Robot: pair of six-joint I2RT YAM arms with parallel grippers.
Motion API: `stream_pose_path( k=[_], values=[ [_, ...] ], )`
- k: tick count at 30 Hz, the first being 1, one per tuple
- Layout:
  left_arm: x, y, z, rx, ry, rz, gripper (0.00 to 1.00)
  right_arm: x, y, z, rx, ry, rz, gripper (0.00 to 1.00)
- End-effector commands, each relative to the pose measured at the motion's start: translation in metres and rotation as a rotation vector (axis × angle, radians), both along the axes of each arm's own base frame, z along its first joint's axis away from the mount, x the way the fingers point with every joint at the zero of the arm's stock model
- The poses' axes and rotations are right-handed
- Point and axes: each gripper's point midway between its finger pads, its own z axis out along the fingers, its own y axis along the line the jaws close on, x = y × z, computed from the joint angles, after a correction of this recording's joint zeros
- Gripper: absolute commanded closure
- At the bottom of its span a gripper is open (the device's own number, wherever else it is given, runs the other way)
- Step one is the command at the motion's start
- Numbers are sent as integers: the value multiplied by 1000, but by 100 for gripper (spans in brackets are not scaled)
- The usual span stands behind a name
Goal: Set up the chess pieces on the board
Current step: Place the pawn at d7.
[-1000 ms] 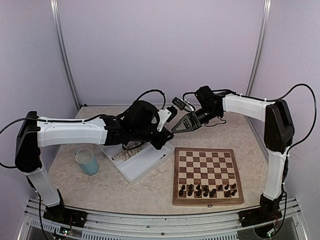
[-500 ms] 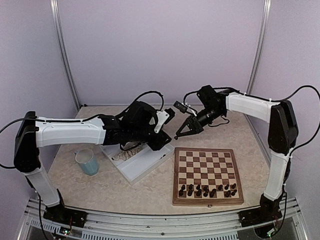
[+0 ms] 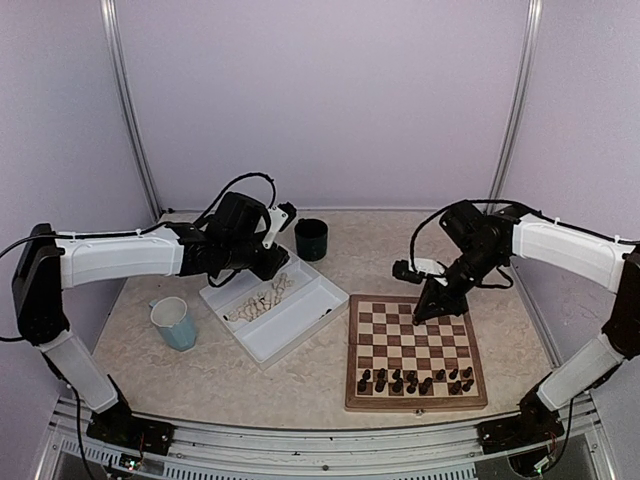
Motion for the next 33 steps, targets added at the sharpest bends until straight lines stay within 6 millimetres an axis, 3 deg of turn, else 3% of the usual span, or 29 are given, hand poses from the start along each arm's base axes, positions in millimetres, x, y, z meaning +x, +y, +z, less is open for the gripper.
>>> stream_pose_path(
  k=[1,8,18,33],
  values=[
    [13,19,0,12,-52,52,50,-24,-27,-12,-91,-42,98,98],
    [14,36,-12,177,-59,110,50,-48,-40,-31,-126,-81,172,97],
    [5,27,-18,198,-40,87,49,-75,-25,-56,-117,-4,213,96],
    [-6,21,-20,226,-42,72,49,-85,-19,-76,-155,27,215,96]
  ],
)
